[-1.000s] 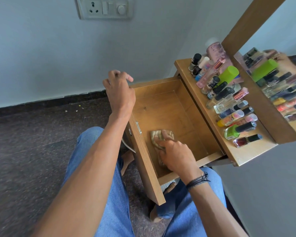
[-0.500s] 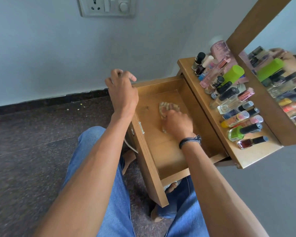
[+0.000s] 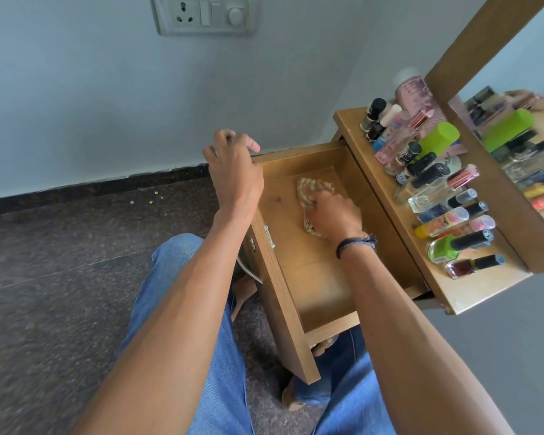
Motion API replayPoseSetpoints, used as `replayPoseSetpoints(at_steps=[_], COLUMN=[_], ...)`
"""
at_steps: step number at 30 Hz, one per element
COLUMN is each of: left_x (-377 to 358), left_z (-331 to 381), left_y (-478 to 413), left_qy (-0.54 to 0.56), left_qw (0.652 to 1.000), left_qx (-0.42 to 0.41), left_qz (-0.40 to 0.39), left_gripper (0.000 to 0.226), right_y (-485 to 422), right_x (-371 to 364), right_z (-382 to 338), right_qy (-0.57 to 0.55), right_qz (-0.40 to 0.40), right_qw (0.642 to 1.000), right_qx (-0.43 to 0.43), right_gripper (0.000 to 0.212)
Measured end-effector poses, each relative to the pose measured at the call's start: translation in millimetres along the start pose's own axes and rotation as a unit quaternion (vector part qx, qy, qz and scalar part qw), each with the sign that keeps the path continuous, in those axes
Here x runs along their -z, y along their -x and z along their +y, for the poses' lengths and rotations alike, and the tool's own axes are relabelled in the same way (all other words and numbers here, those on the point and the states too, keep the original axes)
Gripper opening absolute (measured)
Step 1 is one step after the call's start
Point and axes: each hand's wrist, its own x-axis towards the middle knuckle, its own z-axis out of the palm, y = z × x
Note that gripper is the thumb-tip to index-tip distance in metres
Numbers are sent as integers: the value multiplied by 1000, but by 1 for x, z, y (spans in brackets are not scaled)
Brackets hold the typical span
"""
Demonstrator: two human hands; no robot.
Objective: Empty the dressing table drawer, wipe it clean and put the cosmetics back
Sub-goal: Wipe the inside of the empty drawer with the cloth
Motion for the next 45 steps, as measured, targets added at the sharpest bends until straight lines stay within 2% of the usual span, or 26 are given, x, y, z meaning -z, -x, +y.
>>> replayPoseSetpoints(at_steps=[7, 13, 17, 22, 29, 32, 35, 37, 40, 43, 45], left_x=[2, 4, 9, 19, 18, 10, 10, 17, 25, 29, 32], left_z=[0, 0, 6, 22, 38, 39, 34, 30, 31, 36, 36], left_y=[-1, -1, 1, 11, 39, 56, 76, 84, 88, 91, 94], left_qy=[-8, -22, -55, -101, -17, 28, -63, -118, -160, -178, -190], left_qw=[1000, 1000, 998, 994, 992, 981, 948, 925, 911, 902, 897], left_qx=[-2, -10, -6, -38, -120, -122, -184, -214, -211, -211, -213], left_qz=[1, -6, -2, 20, -41, -152, -252, -289, -316, -330, -338], left_gripper=[47, 46, 43, 44, 31, 32, 25, 22, 21, 21, 19], right_y=[20, 58, 79, 113, 163, 186, 203, 215, 231, 246, 253], right_x=[-21, -32, -37, -27, -11, 1, 6, 9, 10, 11, 12], right_z=[-26, -15, -6, 18, 57, 74, 93, 109, 130, 143, 151], right_qy=[33, -32, -153, -356, -650, -731, -790, -824, -866, -913, -934], right_qz=[14, -12, -7, 37, 67, 76, 77, 72, 47, 14, -3], right_qw=[998, 997, 988, 934, 756, 677, 606, 557, 491, 400, 352], right_qx=[52, 65, 19, -15, -36, -37, -51, -69, -79, -77, -67], right_gripper=[26, 29, 42, 46, 37, 38, 37, 37, 35, 35, 37])
